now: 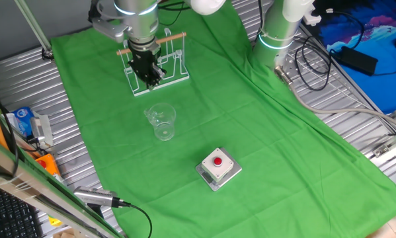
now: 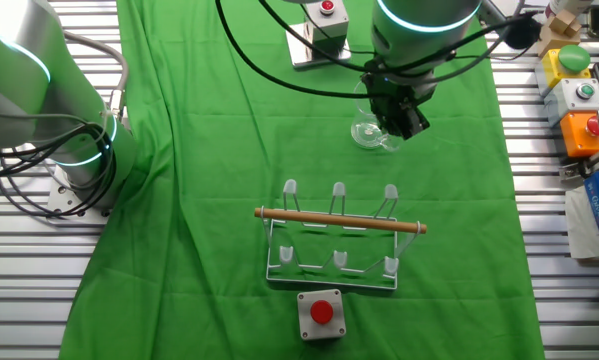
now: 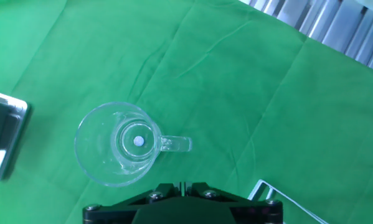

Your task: Put the cup on the cup rack

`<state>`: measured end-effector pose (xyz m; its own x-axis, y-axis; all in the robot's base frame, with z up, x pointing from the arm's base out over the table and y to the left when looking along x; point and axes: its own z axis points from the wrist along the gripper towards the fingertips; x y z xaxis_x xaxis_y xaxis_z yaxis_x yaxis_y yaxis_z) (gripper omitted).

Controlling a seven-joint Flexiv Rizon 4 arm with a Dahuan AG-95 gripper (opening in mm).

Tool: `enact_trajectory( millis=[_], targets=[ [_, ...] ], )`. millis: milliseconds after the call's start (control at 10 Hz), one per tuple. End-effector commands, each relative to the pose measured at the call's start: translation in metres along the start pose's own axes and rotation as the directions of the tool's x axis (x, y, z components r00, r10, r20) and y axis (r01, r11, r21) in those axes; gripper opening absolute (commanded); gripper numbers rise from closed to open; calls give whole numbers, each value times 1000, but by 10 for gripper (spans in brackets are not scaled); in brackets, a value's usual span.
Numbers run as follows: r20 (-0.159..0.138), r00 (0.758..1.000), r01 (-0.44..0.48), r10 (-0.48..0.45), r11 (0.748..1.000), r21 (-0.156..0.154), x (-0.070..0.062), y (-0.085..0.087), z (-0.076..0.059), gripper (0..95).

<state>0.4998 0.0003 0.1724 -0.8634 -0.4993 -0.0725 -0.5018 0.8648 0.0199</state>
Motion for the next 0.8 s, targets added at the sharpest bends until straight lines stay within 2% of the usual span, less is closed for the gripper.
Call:
enact_trajectory(
  millis=[100, 200, 300, 800],
  targets=[
    [2, 998, 55, -55, 998, 13, 0, 0, 1, 190],
    [2, 997, 79, -79, 997, 15, 0, 0, 1, 190],
    [-4, 997, 75, -75, 997, 9, 0, 0, 1, 380],
    [-9, 990, 141, -141, 990, 4, 0, 0, 1, 380]
  ],
)
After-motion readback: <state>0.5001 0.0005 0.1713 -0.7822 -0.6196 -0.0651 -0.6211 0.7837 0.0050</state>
